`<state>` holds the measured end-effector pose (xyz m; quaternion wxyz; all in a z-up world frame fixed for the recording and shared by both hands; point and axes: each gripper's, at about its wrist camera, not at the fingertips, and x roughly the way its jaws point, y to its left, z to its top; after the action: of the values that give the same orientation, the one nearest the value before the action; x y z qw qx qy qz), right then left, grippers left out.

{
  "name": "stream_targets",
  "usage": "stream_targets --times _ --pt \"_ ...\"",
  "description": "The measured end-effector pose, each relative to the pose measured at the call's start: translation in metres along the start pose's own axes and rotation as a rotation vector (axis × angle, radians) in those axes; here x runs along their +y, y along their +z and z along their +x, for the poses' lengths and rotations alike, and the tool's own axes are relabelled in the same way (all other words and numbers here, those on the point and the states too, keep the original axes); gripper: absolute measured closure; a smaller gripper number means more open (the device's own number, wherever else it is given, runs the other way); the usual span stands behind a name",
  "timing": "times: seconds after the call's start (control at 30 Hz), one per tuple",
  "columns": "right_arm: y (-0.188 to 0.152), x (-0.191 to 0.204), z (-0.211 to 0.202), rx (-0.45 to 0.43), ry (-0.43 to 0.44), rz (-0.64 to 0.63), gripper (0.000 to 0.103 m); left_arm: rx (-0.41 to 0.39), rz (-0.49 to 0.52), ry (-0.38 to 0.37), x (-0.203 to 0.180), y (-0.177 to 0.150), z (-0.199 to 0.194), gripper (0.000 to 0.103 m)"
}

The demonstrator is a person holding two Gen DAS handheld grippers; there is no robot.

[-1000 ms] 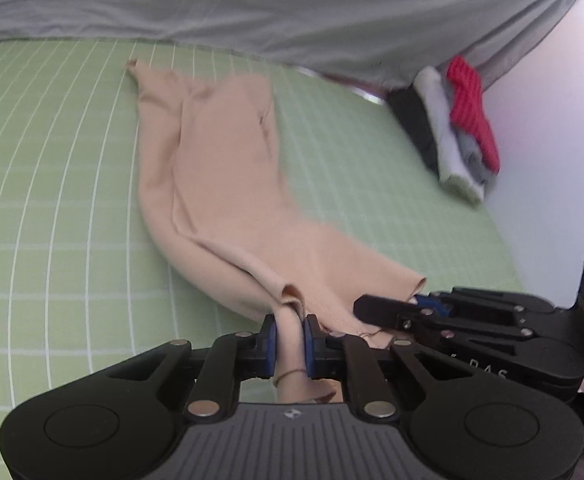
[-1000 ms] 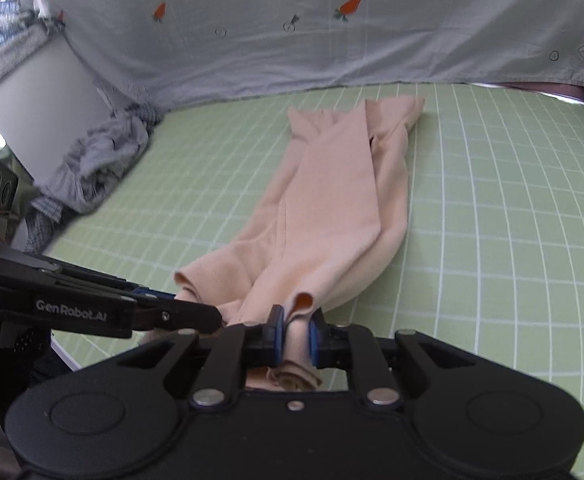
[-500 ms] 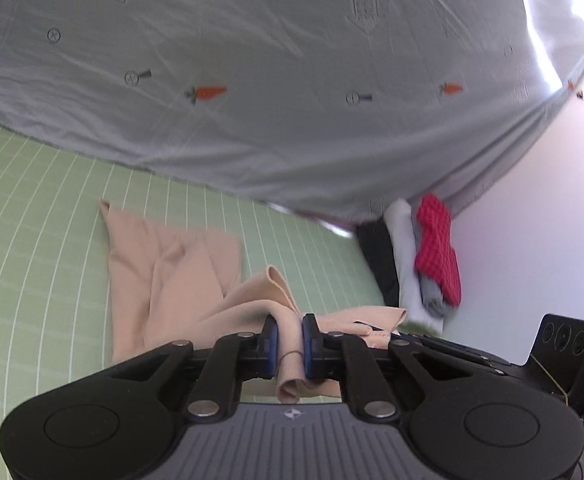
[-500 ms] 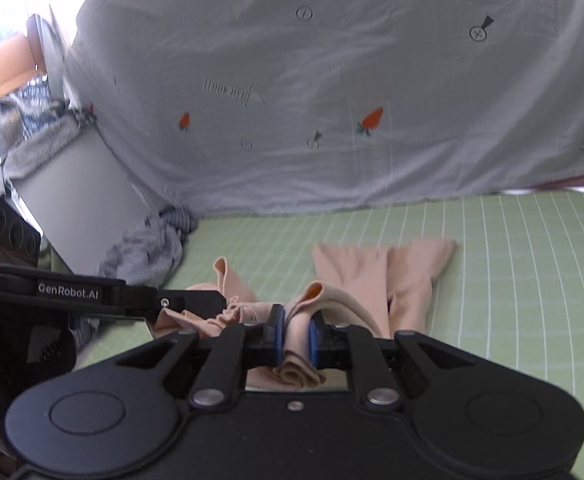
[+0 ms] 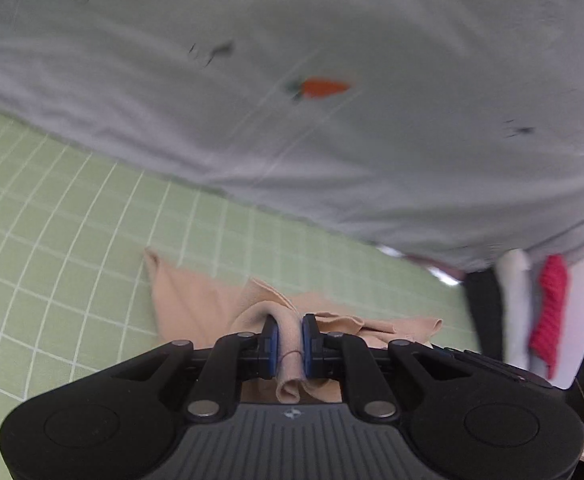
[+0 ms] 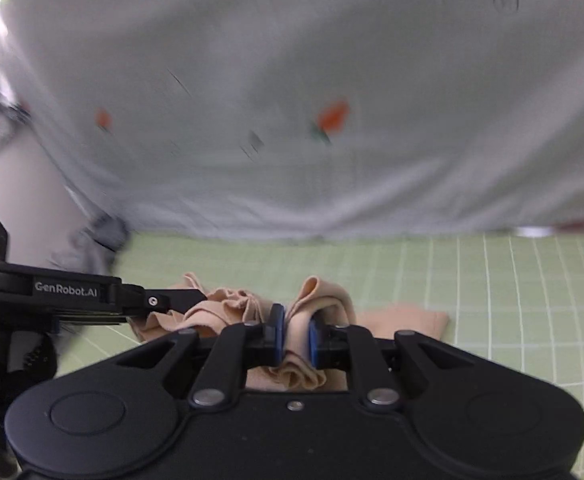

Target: Fold clothes

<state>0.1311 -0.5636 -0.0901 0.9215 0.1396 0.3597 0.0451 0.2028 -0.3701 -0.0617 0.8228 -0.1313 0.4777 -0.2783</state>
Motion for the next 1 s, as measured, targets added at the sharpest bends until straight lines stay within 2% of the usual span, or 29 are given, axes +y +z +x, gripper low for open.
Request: stream_targets --times 0.13,0.23,0.27,0.3,0.33,0.37,0.4,0.43,0.47,0.53,0.6,0.7,0.83,0.93,1.0 --pt "-0.009 -0.019 0.055 0.08 -0.061 0.04 0.089 0.05 -0.029 0.07 0.017 0.0 0.046 0.089" --pt "-0.015 -0.035 0.074 0.096 -0.081 0.138 0.087 0.054 -0.069 0.063 0.028 0.0 0.056 0.086" --pt "-0.016 -0.04 0.075 0.085 -0.083 0.17 0.084 0.051 -0.08 0.054 0.031 0.002 0.056 0.085" --pt "-0.016 -0.045 0.076 0.073 -0.085 0.202 0.073 0.039 -0.084 0.058 0.032 0.003 0.053 0.084" --pt "-0.015 -0.049 0.072 0.044 -0.11 0.215 0.064 0.021 -0.084 0.068 0.032 0.006 0.047 0.078" --pt "-0.012 -0.053 0.066 0.01 -0.142 0.224 0.046 0.003 -0.084 0.079 0.033 0.008 0.042 0.064" --pt "-0.01 -0.057 0.06 -0.025 -0.174 0.232 0.043 -0.033 -0.08 0.094 0.033 0.01 0.034 0.055" --pt "-0.008 -0.06 0.054 -0.059 -0.206 0.24 0.043 -0.08 -0.074 0.112 0.032 0.012 0.025 0.038" --pt "-0.006 -0.065 0.048 -0.077 -0.224 0.252 0.041 -0.126 -0.067 0.13 0.032 0.015 0.016 0.027" --pt "-0.007 -0.07 0.039 -0.084 -0.243 0.275 0.031 -0.16 -0.07 0.137 0.035 0.018 0.006 0.021" --pt "-0.013 -0.071 0.035 -0.063 -0.239 0.267 0.023 -0.122 -0.071 0.152 0.04 0.015 0.007 0.021" --pt "-0.026 -0.067 0.035 -0.007 -0.222 0.255 0.02 -0.033 -0.087 0.158 0.046 0.002 0.018 0.021" --pt "-0.042 -0.057 0.045 0.07 -0.171 0.286 0.019 0.048 -0.115 0.14 0.052 -0.016 0.028 0.021" --pt "-0.049 -0.05 0.055 0.111 -0.159 0.278 0.018 0.077 -0.109 0.121 0.052 -0.027 0.034 0.021" --pt "-0.054 -0.045 0.062 0.13 -0.159 0.269 0.018 0.064 -0.11 0.1 0.053 -0.032 0.036 0.023"
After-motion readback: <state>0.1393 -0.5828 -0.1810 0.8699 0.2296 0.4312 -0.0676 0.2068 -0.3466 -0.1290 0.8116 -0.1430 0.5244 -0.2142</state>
